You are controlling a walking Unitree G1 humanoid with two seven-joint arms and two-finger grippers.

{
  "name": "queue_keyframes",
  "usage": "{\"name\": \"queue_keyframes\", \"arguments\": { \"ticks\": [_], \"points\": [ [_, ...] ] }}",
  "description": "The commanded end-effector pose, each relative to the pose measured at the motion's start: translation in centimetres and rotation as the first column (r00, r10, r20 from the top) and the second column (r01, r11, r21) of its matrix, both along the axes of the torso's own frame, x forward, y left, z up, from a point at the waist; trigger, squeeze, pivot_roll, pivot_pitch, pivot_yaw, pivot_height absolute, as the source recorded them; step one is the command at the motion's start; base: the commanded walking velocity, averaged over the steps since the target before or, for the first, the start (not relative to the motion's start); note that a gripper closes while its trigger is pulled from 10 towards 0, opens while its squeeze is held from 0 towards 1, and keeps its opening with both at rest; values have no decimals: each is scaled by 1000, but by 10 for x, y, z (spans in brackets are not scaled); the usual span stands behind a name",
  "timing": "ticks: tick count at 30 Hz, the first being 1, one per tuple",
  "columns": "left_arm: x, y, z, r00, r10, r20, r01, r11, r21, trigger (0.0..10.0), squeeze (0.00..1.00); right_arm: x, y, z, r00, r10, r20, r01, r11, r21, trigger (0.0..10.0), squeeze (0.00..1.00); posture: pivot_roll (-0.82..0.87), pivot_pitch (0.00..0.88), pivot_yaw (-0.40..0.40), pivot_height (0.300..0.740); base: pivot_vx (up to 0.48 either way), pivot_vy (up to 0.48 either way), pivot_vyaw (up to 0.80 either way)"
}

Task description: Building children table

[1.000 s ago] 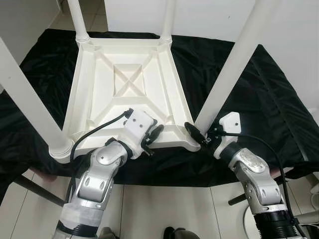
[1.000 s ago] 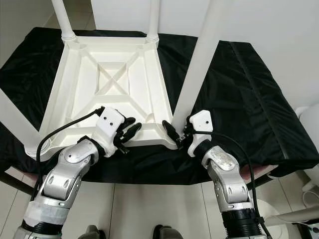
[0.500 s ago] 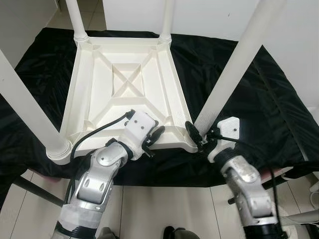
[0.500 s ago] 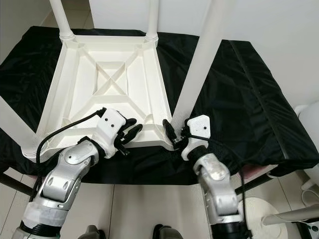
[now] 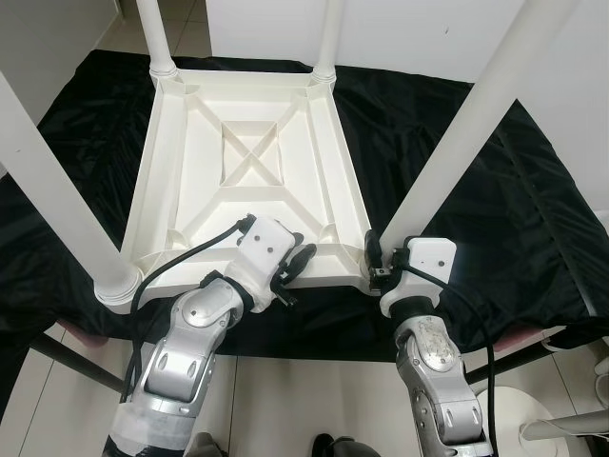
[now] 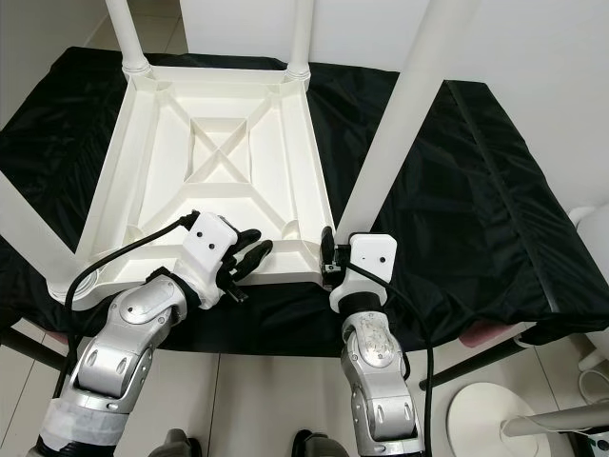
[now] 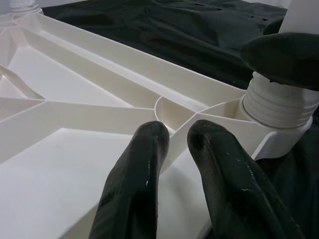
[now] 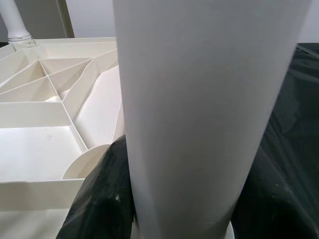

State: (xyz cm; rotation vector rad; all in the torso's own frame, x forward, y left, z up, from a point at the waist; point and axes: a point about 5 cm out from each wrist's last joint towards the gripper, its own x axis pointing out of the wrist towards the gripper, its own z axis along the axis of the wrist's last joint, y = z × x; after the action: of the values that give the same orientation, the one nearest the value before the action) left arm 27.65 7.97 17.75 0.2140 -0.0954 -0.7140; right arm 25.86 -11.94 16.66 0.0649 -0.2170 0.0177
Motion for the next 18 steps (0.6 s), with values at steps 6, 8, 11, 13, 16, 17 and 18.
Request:
{"name": "queue_keyframes", "arguments": {
  "ticks": [6,8,11,13,16,17,18],
  "points": [
    [3,10,-2,989,148,-9,-149,988,-44,10000,0,-6,-11,-16,987,-143,-77,144,990,4,10000,0,10,132,-35,740,0,0,0],
    [3,11,-3,986,166,-7,-166,985,-53,10000,0,-6,-11,-16,987,-144,-77,145,989,5,10000,0,7,129,-26,740,0,0,0],
    [4,14,-3,981,195,-7,-195,978,-72,10000,0,-6,-12,-17,986,-149,-77,150,989,4,10000,0,3,123,-23,740,0,0,0],
    [6,17,-6,972,232,-36,-234,966,-108,10000,0,-6,-14,-19,987,-144,-70,145,989,7,10000,1000,-5,113,-20,740,0,0,0],
    [10,18,-6,963,265,-56,-270,951,-150,10000,0,-5,-16,-17,992,-118,-46,119,993,20,10000,1000,6,112,-25,740,0,0,0],
    [10,18,-6,963,265,-56,-270,951,-150,10000,0,-5,-16,-17,992,-118,-46,119,993,20,10000,1000,6,112,-25,740,0,0,0],
    [11,18,-4,962,268,-51,-273,949,-161,10000,0,-4,-16,-16,994,-107,-37,108,994,20,10000,1000,6,112,-25,740,0,0,0]
  ]
}}
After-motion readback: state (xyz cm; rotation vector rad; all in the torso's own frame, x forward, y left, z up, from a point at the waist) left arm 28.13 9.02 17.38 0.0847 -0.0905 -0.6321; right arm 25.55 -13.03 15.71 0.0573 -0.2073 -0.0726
